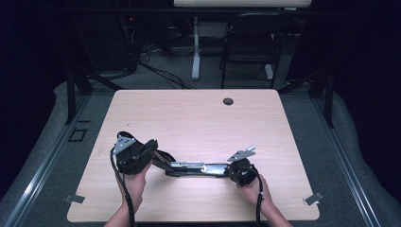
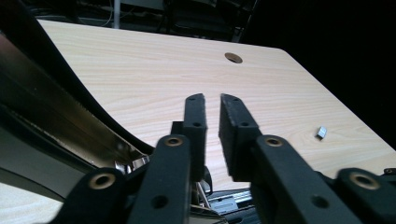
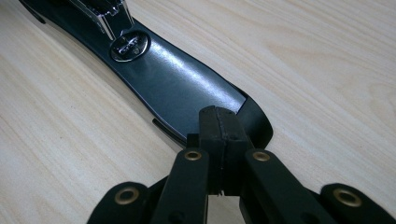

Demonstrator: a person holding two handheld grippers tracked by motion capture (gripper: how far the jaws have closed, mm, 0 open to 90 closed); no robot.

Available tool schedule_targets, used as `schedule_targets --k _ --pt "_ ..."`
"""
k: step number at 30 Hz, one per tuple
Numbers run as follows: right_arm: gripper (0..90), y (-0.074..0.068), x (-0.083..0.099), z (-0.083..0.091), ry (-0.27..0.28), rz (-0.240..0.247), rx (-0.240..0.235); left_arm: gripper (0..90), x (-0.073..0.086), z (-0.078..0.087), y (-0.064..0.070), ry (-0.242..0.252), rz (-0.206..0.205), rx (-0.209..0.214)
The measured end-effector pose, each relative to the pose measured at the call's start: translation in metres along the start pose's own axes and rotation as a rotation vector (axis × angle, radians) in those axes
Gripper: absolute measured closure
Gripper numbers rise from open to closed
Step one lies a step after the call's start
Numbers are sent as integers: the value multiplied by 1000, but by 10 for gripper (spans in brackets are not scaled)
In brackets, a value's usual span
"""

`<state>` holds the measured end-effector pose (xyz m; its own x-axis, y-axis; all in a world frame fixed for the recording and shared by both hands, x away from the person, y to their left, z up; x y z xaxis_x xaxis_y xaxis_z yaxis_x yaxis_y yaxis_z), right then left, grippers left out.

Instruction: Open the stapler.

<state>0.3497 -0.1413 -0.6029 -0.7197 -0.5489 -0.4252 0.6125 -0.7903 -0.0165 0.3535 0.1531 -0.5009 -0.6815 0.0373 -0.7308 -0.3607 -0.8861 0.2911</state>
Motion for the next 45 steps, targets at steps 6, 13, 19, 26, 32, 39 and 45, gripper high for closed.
schedule_targets --k 6,13,19,26,32,39,45 --pt "868 5 0 1 -12 5 -30 697 -1 3 0 -28 -19 40" --pt "813 9 0 1 -27 35 -36 521 0 8 5 -76 -70 89" --pt "770 13 -3 2 -74 53 -7 394 3 3 18 -145 -144 120" --pt "687 18 -4 5 -107 66 -7 277 13 -8 37 -260 -246 247" --pt "522 18 -7 12 -131 44 -53 182 26 -15 46 -368 -312 272" --pt "375 24 -7 15 -163 37 -67 132 47 -12 43 -484 -371 262" --pt "313 40 0 19 -178 25 -66 70 54 -10 32 -531 -373 250"
Point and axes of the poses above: each handheld gripper's, and its own axes: z roughly backward along the jaws, x roughly out of its underside, y roughly to its right, the point moved 6 cm from there along -z, roughly forward along the jaws, and after that the axes turned 15 degrees about -y, right-handed, at the moved point
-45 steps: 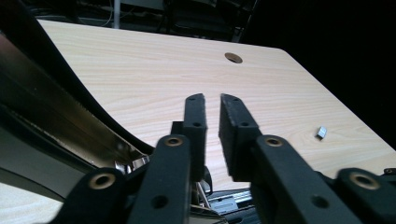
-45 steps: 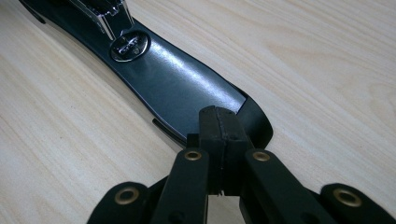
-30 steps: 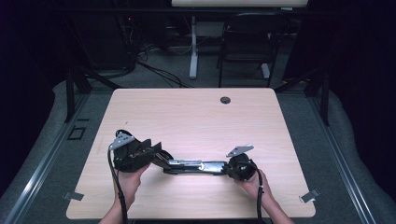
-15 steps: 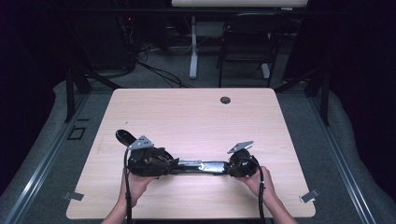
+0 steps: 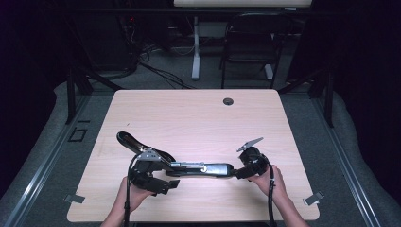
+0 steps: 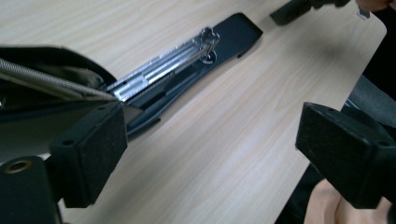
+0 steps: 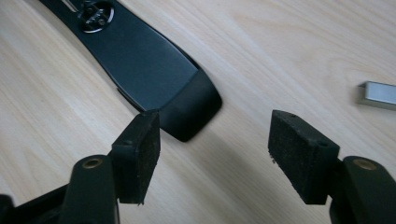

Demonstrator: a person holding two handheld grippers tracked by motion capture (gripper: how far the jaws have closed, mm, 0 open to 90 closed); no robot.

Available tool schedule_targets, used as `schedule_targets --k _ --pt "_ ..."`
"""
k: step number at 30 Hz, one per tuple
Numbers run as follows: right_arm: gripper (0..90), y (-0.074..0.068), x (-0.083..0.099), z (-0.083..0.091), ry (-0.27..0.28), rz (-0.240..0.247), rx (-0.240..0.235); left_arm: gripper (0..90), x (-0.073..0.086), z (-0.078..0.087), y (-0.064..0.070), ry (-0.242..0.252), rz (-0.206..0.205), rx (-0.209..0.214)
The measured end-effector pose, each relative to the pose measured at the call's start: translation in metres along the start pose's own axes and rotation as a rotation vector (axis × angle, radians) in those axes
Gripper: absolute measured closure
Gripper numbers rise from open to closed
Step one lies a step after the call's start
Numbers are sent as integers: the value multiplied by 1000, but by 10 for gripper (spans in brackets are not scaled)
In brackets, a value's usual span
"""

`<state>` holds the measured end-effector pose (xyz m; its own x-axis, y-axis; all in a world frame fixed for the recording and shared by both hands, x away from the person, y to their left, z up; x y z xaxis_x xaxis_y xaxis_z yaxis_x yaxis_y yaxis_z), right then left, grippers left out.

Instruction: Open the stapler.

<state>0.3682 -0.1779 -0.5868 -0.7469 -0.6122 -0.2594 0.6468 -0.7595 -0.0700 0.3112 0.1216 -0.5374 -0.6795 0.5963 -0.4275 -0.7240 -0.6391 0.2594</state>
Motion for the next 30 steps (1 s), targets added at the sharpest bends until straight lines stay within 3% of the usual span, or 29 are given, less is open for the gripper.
schedule_targets --k 3,6,9,15,18,26,30 --pt "263 6 1 4 35 -30 9 38 4 1 -2 -2 8 -8" --pt "220 11 2 10 -8 6 64 5 8 1 -4 -26 4 -16" --pt "168 13 3 12 -32 12 103 2 12 2 -7 -37 9 -25" --pt "124 22 5 12 -72 -29 106 2 18 1 -9 -46 31 4" --pt "0 27 4 15 -56 -70 78 2 18 -1 -9 -57 23 1" --pt "0 45 11 19 -50 -142 1 2 18 -6 -7 -78 -5 1" --pt "23 55 14 15 -97 -143 39 2 18 -6 -6 -80 -22 -4"
Point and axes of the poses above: each handheld gripper's, and its own axes: z roughly backward along the jaws, x roughly out of its underside, y roughly to its right, the point moved 6 cm from there along -z, roughly forward along the jaws, and after that the axes turned 15 degrees about -y, right-handed, at the moved point
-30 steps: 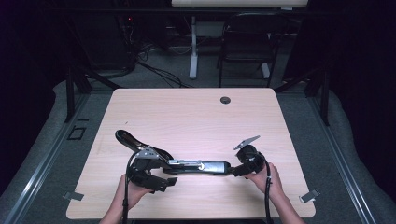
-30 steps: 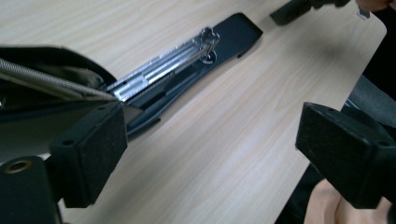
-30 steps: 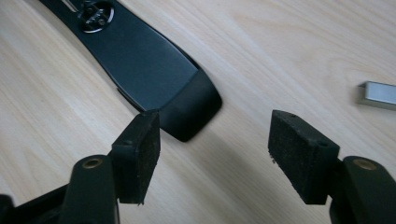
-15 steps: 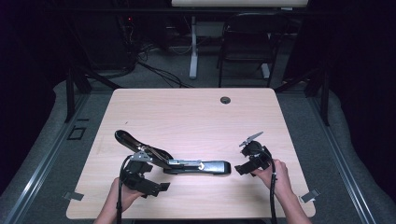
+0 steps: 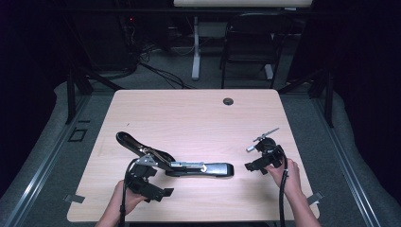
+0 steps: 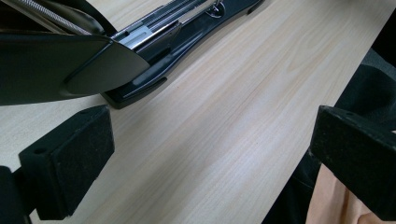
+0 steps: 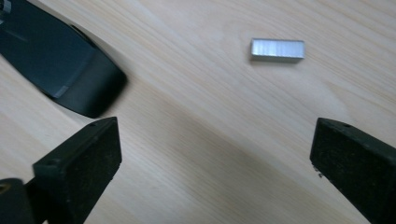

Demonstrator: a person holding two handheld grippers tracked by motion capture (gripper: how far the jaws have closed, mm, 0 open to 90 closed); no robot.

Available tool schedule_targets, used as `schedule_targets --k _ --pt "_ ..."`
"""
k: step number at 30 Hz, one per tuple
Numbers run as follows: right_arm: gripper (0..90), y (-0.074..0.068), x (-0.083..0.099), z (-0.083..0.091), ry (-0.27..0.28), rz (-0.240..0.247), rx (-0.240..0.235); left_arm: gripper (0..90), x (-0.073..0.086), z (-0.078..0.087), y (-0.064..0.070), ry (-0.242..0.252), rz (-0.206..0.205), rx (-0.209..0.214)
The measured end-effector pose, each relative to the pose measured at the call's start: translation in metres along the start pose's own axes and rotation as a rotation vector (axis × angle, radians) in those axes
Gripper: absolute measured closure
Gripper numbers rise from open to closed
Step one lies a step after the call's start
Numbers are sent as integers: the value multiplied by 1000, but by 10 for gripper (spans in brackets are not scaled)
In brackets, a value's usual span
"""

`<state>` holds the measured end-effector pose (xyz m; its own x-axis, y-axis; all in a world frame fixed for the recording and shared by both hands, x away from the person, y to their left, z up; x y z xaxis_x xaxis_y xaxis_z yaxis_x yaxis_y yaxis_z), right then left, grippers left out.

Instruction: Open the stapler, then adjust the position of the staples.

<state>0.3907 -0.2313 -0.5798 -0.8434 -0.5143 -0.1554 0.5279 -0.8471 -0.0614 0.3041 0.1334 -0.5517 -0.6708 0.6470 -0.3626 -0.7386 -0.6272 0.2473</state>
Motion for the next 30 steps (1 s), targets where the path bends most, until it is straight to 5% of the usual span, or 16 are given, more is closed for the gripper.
schedule_targets --k 12,30 --pt "51 13 0 9 51 -102 -58 2 2 0 2 -16 -40 -32" --pt "57 18 -12 10 39 -70 -92 2 5 2 -2 -22 -39 -30"
Point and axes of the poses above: each handheld gripper's, and its own axes: z roughly backward along the jaws, x roughly out of its underside, y roughly to its right, the point moved 6 cm from there along -z, roughly forward along the jaws, and after that the axes turned 15 degrees about -y, right-handed, at the moved point
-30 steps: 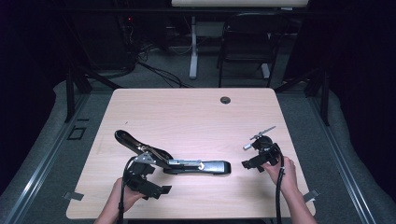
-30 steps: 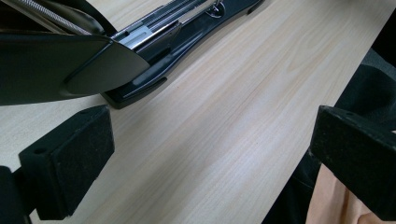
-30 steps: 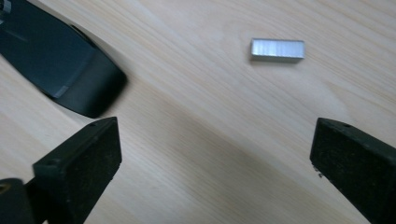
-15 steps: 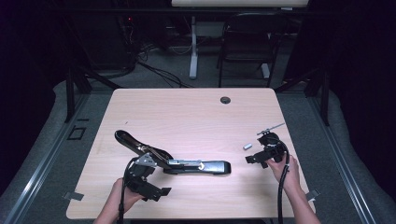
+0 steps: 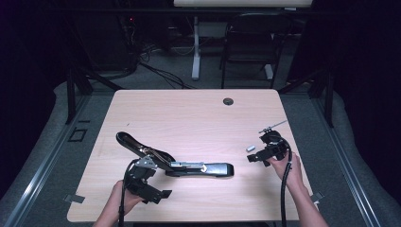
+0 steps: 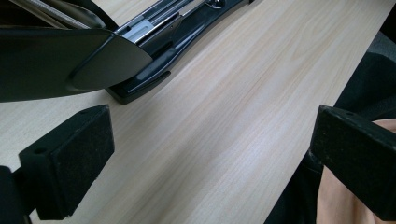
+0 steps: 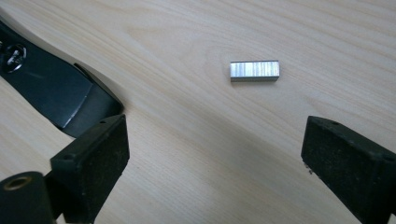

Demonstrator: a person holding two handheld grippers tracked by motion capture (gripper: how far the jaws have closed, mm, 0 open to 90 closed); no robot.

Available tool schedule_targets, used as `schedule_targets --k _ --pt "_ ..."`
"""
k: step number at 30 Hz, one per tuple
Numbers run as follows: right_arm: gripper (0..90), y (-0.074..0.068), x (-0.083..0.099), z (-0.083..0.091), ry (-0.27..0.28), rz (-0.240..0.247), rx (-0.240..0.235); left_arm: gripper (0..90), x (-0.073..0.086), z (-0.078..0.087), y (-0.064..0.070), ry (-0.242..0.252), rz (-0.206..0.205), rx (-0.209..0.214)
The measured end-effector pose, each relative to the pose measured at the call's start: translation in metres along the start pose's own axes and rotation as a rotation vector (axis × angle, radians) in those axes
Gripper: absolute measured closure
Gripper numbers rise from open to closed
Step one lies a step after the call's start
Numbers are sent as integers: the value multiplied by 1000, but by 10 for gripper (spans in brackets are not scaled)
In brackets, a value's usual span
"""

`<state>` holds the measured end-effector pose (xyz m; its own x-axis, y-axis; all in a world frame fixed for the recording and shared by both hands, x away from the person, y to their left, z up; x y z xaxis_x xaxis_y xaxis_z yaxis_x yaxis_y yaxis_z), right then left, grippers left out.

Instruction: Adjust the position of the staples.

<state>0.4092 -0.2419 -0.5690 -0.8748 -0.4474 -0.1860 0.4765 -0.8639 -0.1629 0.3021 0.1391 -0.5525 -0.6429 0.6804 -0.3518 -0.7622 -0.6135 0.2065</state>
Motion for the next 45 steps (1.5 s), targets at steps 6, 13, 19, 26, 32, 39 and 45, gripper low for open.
schedule_targets --k 6,13,19,26,32,39,45 --pt "35 5 -7 -10 -67 11 36 2 -1 1 1 18 6 -12" --pt "143 22 -15 -19 -84 -6 31 2 -3 -2 2 3 -3 -11" --pt "131 26 -23 -24 -110 -8 39 2 -5 -4 3 -5 -16 -8" --pt "145 25 -35 -28 -135 -24 38 2 -6 -4 4 -11 -30 -3" --pt "278 22 -46 -37 -151 -25 54 2 -6 -5 5 -13 -30 -7" --pt "419 22 -51 -41 -197 -16 85 2 -5 -4 4 -14 -30 -11" --pt "445 23 -54 -43 -186 -36 97 1 -5 -4 3 -18 -32 -9"
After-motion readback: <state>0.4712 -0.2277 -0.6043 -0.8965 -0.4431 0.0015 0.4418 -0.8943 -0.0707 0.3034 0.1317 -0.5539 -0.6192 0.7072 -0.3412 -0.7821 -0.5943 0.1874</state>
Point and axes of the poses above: each handheld gripper's, and its own axes: z roughly backward along the jaws, x roughly out of its underside, y roughly to its right, the point moved 6 cm from there along -z, roughly forward along the jaws, and after that the axes turned 15 degrees about -y, right-handed, at the moved point
